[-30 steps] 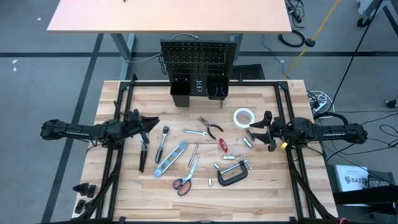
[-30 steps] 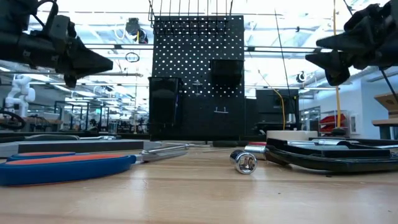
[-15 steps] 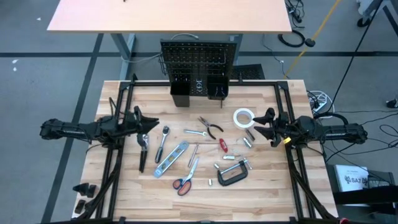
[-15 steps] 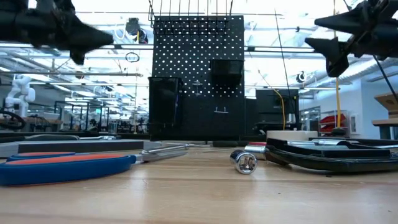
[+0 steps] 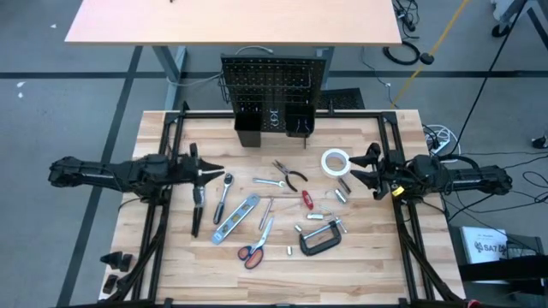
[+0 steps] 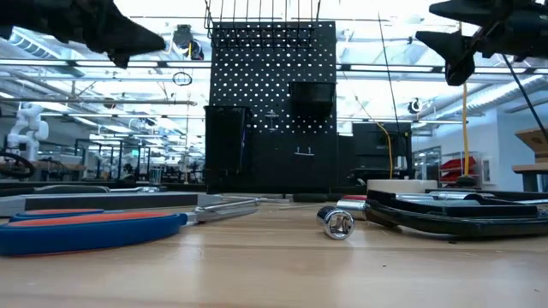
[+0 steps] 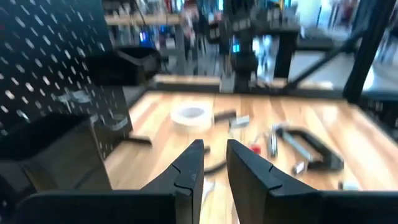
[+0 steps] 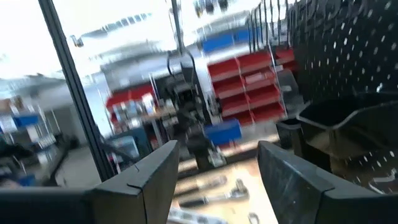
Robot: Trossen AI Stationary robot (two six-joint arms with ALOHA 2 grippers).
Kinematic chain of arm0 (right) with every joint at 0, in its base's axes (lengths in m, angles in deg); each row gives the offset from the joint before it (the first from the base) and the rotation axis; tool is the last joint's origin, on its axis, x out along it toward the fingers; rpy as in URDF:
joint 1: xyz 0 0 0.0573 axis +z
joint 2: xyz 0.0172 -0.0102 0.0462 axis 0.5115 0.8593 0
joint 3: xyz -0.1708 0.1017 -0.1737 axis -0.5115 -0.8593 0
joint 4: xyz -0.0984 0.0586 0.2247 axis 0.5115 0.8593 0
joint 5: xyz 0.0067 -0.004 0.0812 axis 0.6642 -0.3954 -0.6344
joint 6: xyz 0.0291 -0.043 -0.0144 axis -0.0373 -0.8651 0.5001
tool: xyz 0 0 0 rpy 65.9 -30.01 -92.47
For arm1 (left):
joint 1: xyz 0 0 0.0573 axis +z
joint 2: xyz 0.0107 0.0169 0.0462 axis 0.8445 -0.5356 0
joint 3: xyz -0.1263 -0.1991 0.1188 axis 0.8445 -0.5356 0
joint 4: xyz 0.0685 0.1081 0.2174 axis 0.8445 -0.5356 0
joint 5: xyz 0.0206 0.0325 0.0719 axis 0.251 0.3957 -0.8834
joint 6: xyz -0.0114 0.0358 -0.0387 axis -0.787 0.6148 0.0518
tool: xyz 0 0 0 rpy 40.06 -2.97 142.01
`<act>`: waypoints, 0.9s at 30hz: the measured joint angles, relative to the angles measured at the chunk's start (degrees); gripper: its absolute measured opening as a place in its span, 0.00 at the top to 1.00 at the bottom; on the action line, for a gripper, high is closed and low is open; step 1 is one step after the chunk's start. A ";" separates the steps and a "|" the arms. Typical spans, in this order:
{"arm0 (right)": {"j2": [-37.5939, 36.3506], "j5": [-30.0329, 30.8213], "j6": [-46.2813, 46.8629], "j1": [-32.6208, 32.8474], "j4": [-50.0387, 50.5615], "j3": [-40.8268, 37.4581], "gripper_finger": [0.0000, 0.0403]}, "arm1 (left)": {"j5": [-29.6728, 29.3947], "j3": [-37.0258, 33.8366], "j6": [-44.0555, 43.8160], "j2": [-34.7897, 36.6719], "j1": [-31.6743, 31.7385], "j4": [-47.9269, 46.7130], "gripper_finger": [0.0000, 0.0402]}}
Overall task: Hang tools onto peg board
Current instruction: Put the gray spirit level into the left black bin on the peg board
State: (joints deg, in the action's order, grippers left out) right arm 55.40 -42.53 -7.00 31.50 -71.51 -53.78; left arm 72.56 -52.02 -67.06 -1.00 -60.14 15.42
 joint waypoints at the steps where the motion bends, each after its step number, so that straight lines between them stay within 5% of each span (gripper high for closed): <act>1: 1.79 0.02 -0.06 0.00 1.42 1.36 0.47 | 0.00 0.53 -0.18 -1.28 0.00 -0.92 0.82; 15: 25.00 0.02 -9.12 0.02 6.48 15.72 0.47 | -5.46 1.46 -2.87 -14.12 0.00 -0.33 0.82; 22: 30.60 0.00 -6.79 0.02 1.89 15.75 0.47 | 4.87 1.50 -3.44 -17.87 -0.47 11.38 0.82; 27: 33.75 -3.68 -5.48 0.17 0.70 16.20 0.47 | 5.07 1.50 -3.45 -20.61 -2.75 13.59 0.82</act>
State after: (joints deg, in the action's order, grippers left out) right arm 89.14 -46.21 -12.48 31.67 -70.80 -37.59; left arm 77.63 -50.52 -70.52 -21.61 -62.89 29.01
